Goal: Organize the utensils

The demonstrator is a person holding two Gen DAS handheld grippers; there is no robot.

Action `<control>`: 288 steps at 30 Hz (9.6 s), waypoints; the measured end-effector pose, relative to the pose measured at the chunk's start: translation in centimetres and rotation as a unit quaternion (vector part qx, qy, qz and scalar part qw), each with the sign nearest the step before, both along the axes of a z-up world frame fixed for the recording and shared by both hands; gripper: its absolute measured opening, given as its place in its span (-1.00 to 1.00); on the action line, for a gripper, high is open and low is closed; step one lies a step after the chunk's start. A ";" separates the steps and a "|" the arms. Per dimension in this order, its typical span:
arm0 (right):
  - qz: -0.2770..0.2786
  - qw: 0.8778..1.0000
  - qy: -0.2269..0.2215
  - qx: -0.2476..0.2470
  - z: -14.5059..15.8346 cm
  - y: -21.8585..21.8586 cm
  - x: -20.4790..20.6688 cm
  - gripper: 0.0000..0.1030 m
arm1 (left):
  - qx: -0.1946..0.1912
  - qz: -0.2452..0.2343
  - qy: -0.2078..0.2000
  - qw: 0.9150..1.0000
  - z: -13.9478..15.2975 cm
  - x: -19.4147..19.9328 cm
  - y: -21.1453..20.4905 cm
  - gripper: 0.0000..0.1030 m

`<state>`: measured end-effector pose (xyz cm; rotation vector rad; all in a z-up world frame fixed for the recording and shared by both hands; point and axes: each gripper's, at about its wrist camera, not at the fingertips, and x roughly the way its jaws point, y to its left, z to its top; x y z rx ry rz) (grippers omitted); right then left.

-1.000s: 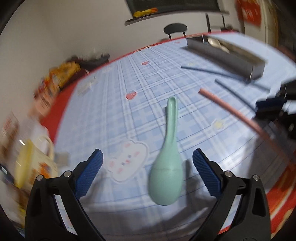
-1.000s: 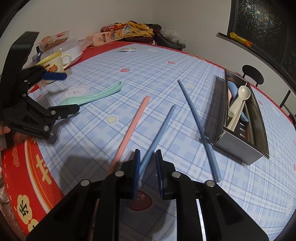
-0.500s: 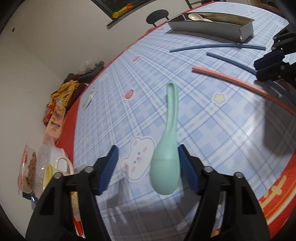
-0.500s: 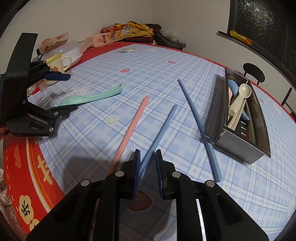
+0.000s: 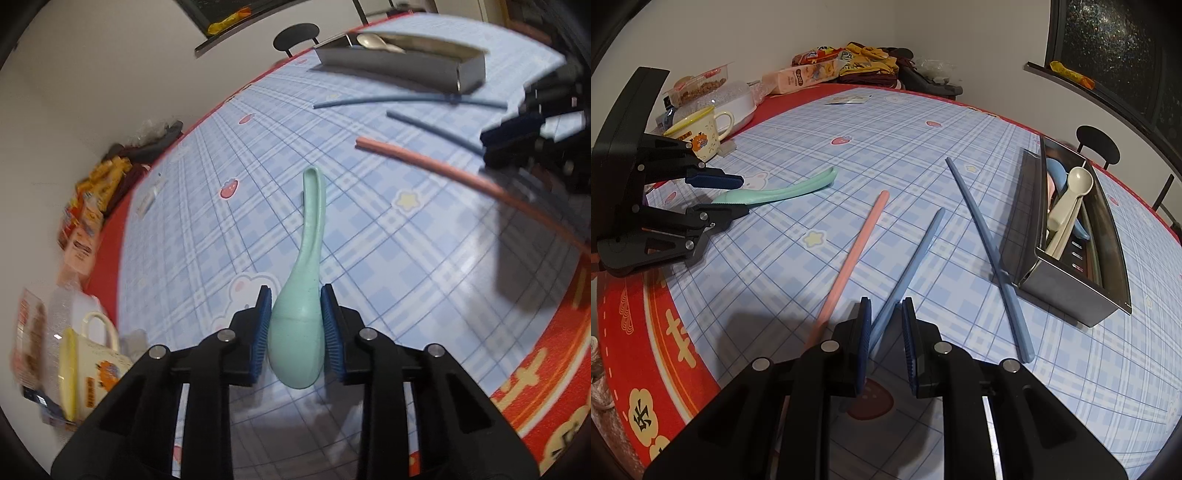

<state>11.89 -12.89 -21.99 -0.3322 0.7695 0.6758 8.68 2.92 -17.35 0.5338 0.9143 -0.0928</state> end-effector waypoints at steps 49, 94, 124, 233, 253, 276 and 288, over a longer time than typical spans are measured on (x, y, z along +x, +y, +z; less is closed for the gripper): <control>-0.001 1.000 -0.007 -0.010 0.0 0.5 -0.1 -0.67 | -0.307 0.095 0.012 0.947 -0.5 4.1 6.6 -0.67; -0.055 0.994 -0.010 0.097 1.5 -3.7 0.9 -0.88 | -0.372 0.145 -0.058 0.915 0.8 1.8 10.4 -0.70; -0.105 0.944 0.002 0.313 5.6 -12.3 3.6 -0.89 | -0.443 0.079 -0.108 0.886 8.2 2.6 2.1 -0.70; -0.073 0.997 0.037 0.005 0.4 -5.5 5.4 -0.56 | -0.306 0.070 0.025 0.949 1.6 1.8 -6.8 0.14; -0.022 0.996 0.081 -0.042 0.6 -4.3 1.8 -0.84 | -0.254 0.070 0.053 0.963 0.1 1.8 -8.9 -0.01; -0.039 0.998 0.032 -0.027 0.3 -1.4 4.3 -0.66 | -0.203 0.075 0.038 0.975 -0.3 3.6 -5.8 -0.75; -0.034 0.999 0.013 -0.018 0.1 -1.1 3.7 -0.86 | -0.169 0.052 -0.003 0.984 -0.7 2.9 -6.6 -0.79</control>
